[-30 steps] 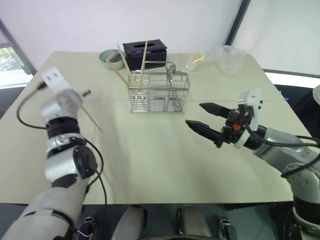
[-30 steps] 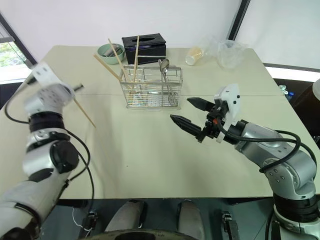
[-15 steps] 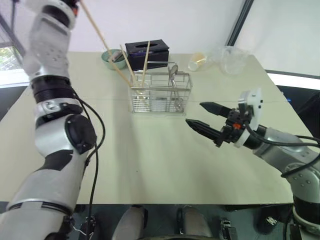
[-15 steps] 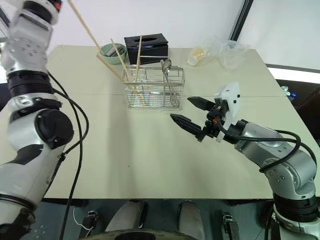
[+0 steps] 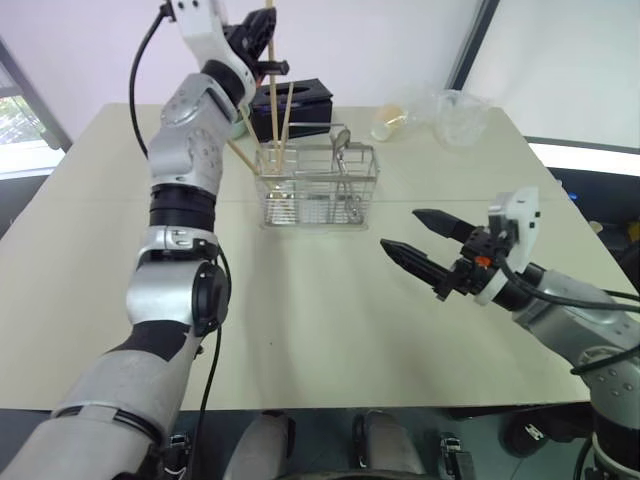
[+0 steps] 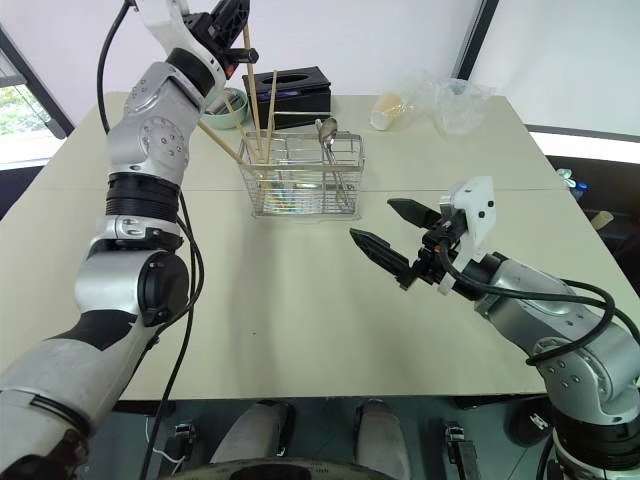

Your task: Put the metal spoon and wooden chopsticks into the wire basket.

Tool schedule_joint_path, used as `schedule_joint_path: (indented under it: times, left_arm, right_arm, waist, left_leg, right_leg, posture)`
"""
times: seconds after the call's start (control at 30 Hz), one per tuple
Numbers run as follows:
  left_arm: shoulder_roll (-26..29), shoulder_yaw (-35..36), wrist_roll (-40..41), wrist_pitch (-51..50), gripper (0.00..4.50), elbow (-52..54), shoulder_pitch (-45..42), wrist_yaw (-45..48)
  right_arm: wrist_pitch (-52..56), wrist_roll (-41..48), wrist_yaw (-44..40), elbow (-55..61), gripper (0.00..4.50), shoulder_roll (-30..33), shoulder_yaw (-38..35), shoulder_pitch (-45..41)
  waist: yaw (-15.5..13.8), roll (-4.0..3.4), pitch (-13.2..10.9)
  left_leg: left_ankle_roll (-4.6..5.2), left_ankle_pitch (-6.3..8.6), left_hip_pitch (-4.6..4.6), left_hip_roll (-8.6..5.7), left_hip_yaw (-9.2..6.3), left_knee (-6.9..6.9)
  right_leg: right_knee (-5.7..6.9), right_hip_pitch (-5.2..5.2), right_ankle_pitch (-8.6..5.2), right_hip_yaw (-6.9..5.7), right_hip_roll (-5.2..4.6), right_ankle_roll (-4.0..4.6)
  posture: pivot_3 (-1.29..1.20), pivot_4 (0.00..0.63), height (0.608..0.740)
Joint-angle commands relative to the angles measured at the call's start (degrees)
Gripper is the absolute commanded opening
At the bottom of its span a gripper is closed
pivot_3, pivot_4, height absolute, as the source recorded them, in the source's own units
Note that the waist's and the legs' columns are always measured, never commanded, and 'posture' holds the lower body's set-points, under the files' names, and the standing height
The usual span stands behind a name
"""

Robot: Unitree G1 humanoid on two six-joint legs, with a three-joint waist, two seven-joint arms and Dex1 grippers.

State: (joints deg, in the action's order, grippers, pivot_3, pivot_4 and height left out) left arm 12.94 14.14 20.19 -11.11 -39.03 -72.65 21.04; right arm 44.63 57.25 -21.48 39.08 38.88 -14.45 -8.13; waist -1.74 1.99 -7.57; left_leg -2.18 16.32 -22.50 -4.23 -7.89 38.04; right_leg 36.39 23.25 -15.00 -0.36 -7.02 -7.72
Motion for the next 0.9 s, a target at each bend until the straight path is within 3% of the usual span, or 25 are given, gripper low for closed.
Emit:
schedule_joint_path:
  times: [0.03,0.1,0.23,0.4,0.43,0.6,0.9]
  left_arm:
    - [-0.3,-1.2,-1.1,2.6,0.02,3.2,0.4,0.5]
    - [-0.4,-1.4,-1.2,2.9,0.02,3.7,0.9,0.4]
    - [-0.9,-0.6,-0.1,2.3,1.57,4.4,1.4,-0.3]
    - [-1.2,0.0,0.9,1.1,4.24,5.8,2.3,-1.0]
    - [-1.1,0.2,1.2,0.7,4.45,6.2,2.5,-1.3]
    - [1.7,1.3,2.7,-3.3,4.45,9.8,4.3,-1.6]
    - [14.0,4.6,7.3,-16.3,4.45,17.5,4.3,1.3]
  right_arm:
    - [-1.0,1.7,0.6,2.1,4.5,0.1,-2.4,-0.1]
    - [-1.0,1.9,0.8,2.1,4.5,0.3,-2.5,-0.1]
    - [-0.9,2.2,0.9,1.8,4.5,0.4,-2.5,-0.4]
    - [-1.0,2.1,0.7,1.2,4.5,0.6,-2.4,-0.8]
    - [-1.0,2.1,0.6,1.1,4.5,0.7,-2.4,-0.9]
    - [-1.2,1.6,0.0,0.3,4.5,0.9,-2.0,-1.5]
    - [-1.9,-0.7,-4.4,-4.0,4.5,1.9,-1.3,-4.7]
  waist:
    - [-0.1,0.0,0.0]
    - [-0.3,0.0,0.0]
    - [-0.4,0.0,0.0]
    - [-0.4,0.0,0.0]
    - [-0.4,0.0,0.0]
    - [0.0,-0.02,0.0]
    - [1.2,-0.06,0.0]
  left_leg:
    - [0.0,0.0,0.0,0.0,0.0,0.0]
    - [0.0,0.0,0.0,0.0,0.0,0.0]
    - [0.01,0.0,0.0,0.0,-0.01,0.01]
    - [0.01,0.0,0.0,0.0,-0.01,0.01]
    - [0.01,0.0,0.0,0.0,-0.01,0.01]
    - [0.01,0.0,0.03,0.0,0.0,0.01]
    - [0.01,0.0,0.07,0.02,-0.04,0.01]
  right_leg:
    - [0.0,0.0,0.0,0.0,0.0,0.0]
    - [0.0,-0.01,0.0,0.0,0.0,0.0]
    - [0.0,-0.01,0.0,0.0,0.0,0.0]
    - [-0.02,-0.03,0.0,0.0,0.01,0.0]
    - [-0.02,-0.03,0.0,0.0,0.01,0.0]
    - [0.0,-0.03,0.0,0.0,0.04,0.0]
    - [0.02,-0.06,0.0,0.01,0.11,0.01]
  posture:
    - [0.0,0.15,0.649]
    - [0.0,0.15,0.649]
    - [0.0,0.15,0.649]
    - [0.0,0.15,0.649]
    - [0.0,0.15,0.649]
    - [0.0,0.15,0.649]
    - [0.0,0.15,0.649]
